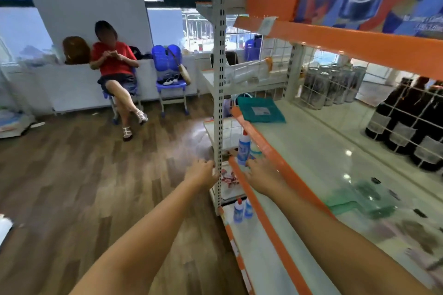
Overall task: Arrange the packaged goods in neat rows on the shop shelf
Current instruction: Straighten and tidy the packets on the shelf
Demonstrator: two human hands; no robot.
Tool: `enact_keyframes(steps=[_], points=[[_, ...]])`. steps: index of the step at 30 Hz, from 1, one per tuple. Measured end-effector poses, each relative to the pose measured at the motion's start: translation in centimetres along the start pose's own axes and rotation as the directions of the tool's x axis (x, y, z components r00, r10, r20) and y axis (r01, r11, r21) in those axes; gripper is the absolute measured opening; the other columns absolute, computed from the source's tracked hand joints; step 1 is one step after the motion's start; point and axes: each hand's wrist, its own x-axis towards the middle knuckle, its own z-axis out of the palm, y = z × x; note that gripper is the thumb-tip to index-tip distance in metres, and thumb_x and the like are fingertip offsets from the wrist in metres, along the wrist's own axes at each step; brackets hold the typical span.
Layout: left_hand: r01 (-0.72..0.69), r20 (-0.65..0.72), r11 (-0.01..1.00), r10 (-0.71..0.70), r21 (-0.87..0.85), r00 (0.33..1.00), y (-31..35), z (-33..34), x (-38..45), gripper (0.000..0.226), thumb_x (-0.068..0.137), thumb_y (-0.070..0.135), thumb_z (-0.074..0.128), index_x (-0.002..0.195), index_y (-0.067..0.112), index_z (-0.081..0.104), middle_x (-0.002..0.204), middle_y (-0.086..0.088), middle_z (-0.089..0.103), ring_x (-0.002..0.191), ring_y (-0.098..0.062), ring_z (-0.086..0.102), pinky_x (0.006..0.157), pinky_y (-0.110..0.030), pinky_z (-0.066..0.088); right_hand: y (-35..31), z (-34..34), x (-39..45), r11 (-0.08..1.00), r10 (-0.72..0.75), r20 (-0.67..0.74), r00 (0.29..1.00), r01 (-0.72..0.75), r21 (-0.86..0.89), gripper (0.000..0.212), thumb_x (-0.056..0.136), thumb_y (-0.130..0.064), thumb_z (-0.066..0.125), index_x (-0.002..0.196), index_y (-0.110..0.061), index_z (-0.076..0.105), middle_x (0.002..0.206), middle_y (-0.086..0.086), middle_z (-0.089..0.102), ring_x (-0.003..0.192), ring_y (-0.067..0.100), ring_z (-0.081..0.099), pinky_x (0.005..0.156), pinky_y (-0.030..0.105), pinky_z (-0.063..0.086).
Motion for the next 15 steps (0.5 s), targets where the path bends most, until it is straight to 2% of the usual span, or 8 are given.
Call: enact_keyframes(steps=[2,6,8,12,15], points=[[-0.002,0.023,1.0,0.002,-0.014,1.0,-0.4,0.6,2.4,0.039,0.096,0.042,0.044,0.125,0.016,0.052,0.129,-0.009,0.052,0.118,-0.025,0.048,0.098,-0.041,0.044,0.2,-0.4,2.1,1.0,0.017,-0.005,1.0,-0.017,-0.012,0.036,0.1,-0.033,0.034,0.127,-0.017,0.051,0.129,0.008,0.054,0.118,0.026,0.048,0.099,0.036,0.038],[-0.032,-0.002,0.999,0.032,-0.015,1.0,-1.0,0.5,8.1,0.038,0.093,0.045,0.048,0.119,0.018,0.055,0.123,-0.008,0.055,0.111,-0.024,0.053,0.093,-0.041,0.049,1.9,-1.5,7.8,0.99,0.119,-0.085,0.989,-0.112,0.084,0.038,0.095,-0.03,0.045,0.13,-0.016,0.049,0.125,0.012,0.056,0.11,0.029,0.052,0.091,0.037,0.044],[-0.042,-0.01,0.999,0.042,-0.024,0.999,-1.0,0.0,11.1,0.036,0.093,0.043,0.049,0.119,0.019,0.056,0.124,-0.007,0.055,0.111,-0.023,0.053,0.092,-0.038,0.05,3.3,-1.9,11.0,0.991,0.131,-0.066,0.989,-0.131,0.001,0.042,0.096,-0.028,0.043,0.136,-0.016,0.044,0.121,0.016,0.057,0.108,0.033,0.052,0.087,0.037,0.044],[-0.062,-0.01,0.998,0.062,-0.022,0.998,-0.7,-1.2,17.1,0.041,0.093,0.04,0.049,0.128,0.019,0.052,0.131,-0.008,0.053,0.12,-0.026,0.047,0.1,-0.041,0.044,6.3,-2.4,16.7,0.988,0.142,-0.079,0.987,-0.147,-0.052,0.034,0.098,-0.029,0.037,0.119,-0.009,0.054,0.124,0.015,0.056,0.113,0.033,0.051,0.092,0.041,0.041],[-0.071,-0.048,0.997,0.071,-0.015,0.996,-0.2,-2.2,21.1,0.044,0.094,0.039,0.048,0.133,0.018,0.049,0.135,-0.008,0.051,0.121,-0.027,0.048,0.099,-0.041,0.045,8.0,-3.4,20.1,0.984,0.179,-0.082,0.98,-0.18,-0.002,0.035,0.097,-0.031,0.04,0.122,-0.009,0.053,0.127,0.014,0.054,0.118,0.032,0.046,0.097,0.04,0.038]])
